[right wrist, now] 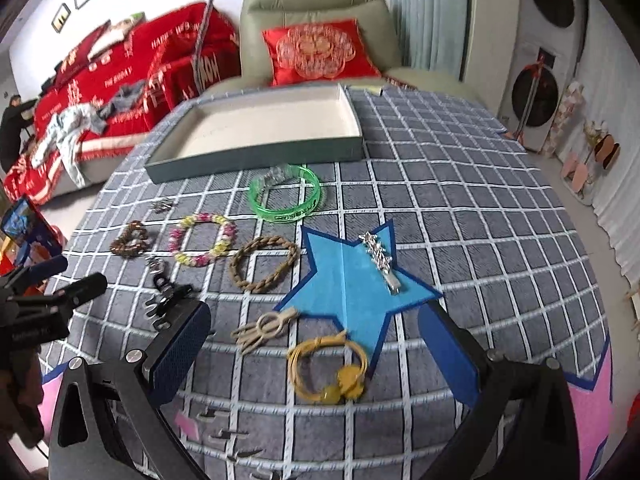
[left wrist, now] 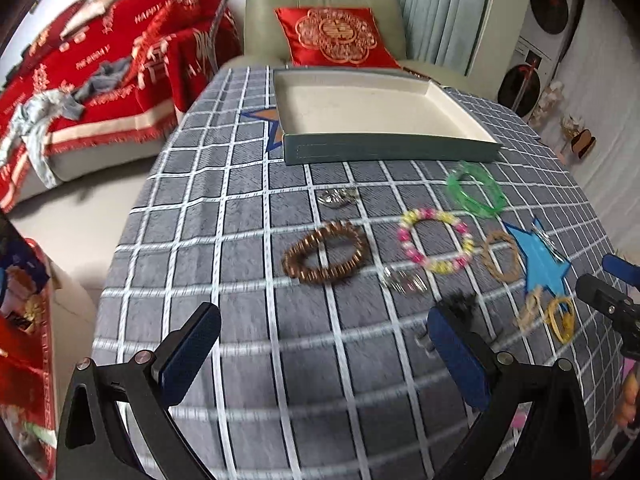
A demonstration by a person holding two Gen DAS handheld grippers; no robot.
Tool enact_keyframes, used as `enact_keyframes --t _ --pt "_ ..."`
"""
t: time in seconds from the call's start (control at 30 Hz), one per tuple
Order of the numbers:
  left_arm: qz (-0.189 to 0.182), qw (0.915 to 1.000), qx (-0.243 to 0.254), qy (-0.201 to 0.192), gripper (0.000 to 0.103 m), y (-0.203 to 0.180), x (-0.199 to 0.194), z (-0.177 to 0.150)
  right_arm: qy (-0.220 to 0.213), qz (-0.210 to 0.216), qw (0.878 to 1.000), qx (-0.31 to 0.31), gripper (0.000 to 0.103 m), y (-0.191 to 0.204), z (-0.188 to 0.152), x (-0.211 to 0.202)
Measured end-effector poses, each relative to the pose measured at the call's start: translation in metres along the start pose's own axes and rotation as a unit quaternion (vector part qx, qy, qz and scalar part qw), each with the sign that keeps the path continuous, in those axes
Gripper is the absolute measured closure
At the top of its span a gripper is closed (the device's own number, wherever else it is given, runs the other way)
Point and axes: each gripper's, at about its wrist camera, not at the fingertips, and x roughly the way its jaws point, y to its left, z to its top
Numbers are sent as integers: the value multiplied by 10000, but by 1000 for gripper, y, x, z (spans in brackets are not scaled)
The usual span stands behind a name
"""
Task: Organize jewelry
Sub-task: 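Grasp the brown coiled bead bracelet with the left tool while the right tool grasps the green bangle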
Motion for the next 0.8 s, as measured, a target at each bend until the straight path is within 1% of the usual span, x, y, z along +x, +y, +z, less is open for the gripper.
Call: enact_keyframes --t 0.07,0.1,0.13,0.23,0.33,0.37,0.4,0.5,0.57,0.6,0.63,0.67,0.7,0.73,0.8 --pt "-86 9999 7 71 0 4 11 8 140 -36 9999 -59 0 -1 14 10" --pt "-67 9999 60 55 0 5 16 13 205 -55 9998 -70 0 -2 22 16" --pt "-140 9998 26 105 0 5 18 14 272 -38 9996 -49 0 -3 31 23" --pt "-306 9993 40 221 0 7 28 22 481 -6 9987 141 0 -10 51 44" --pt "-346 9989 39 298 0 9 38 29 751 -31 9966 332 0 -15 69 74" --pt "-381 9987 52 341 4 9 41 30 820 -61 9960 356 0 -16 73 80" --pt "-404 9985 67 376 13 9 43 31 898 -77 9952 381 0 -16 77 88" --pt "-465 9974 76 546 16 9 53 33 1052 -100 9936 394 0 -16 88 109" --pt "-434 9976 145 517 17 7 55 34 1115 -139 9931 348 0 -14 94 120" --pt "-417 9975 244 515 17 4 56 34 1142 -160 9928 307 2 -13 95 124" --pt "-393 9975 285 509 22 3 56 34 1194 -179 9924 249 5 -12 97 129" --pt "-335 9977 349 481 26 1 56 34 1251 -198 9917 209 14 -10 99 134" --pt "-254 9976 454 456 32 -2 56 35 1326 -222 9908 178 18 -8 99 138" --pt "-212 9974 537 431 40 -4 55 36 1293 -360 9909 64 21 -5 99 139" --pt "-218 9973 594 385 52 -4 54 36 1244 -314 9917 -36 31 0 99 137"
